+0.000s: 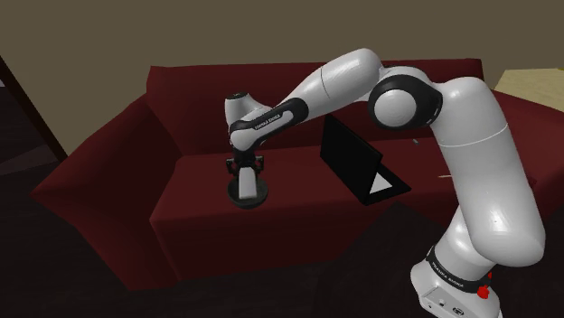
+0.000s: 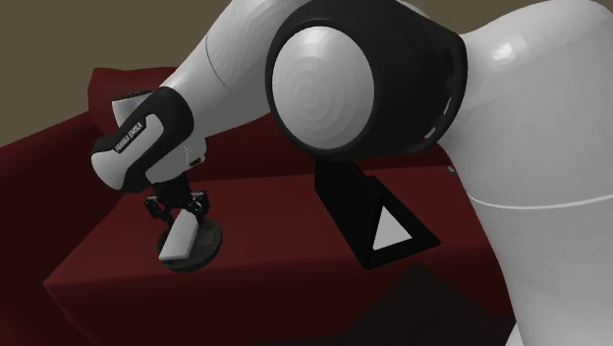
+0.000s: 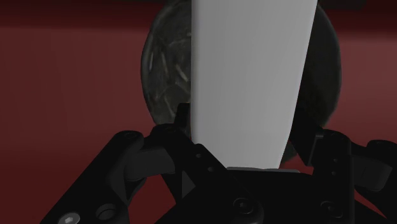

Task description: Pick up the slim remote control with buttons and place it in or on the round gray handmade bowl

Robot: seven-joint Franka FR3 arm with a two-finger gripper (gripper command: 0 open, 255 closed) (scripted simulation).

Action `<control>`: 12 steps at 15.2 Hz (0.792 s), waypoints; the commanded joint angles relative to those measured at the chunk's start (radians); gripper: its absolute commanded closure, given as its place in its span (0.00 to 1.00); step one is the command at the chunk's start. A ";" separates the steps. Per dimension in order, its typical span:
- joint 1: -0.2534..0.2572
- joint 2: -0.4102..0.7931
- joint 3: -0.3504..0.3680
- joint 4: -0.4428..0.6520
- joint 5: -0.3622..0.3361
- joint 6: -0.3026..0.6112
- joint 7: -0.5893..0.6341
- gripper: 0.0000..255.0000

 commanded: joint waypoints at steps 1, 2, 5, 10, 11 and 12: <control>0.001 0.021 -0.001 0.005 -0.002 0.016 0.001 1.00; 0.001 0.028 -0.002 0.003 -0.003 0.025 0.002 1.00; 0.002 0.034 -0.002 0.003 -0.003 0.032 0.002 1.00; 0.002 0.034 -0.002 0.003 -0.003 0.032 0.002 1.00; 0.002 0.034 -0.002 0.003 -0.003 0.032 0.002 1.00; 0.002 0.034 -0.002 0.003 -0.003 0.032 0.002 0.00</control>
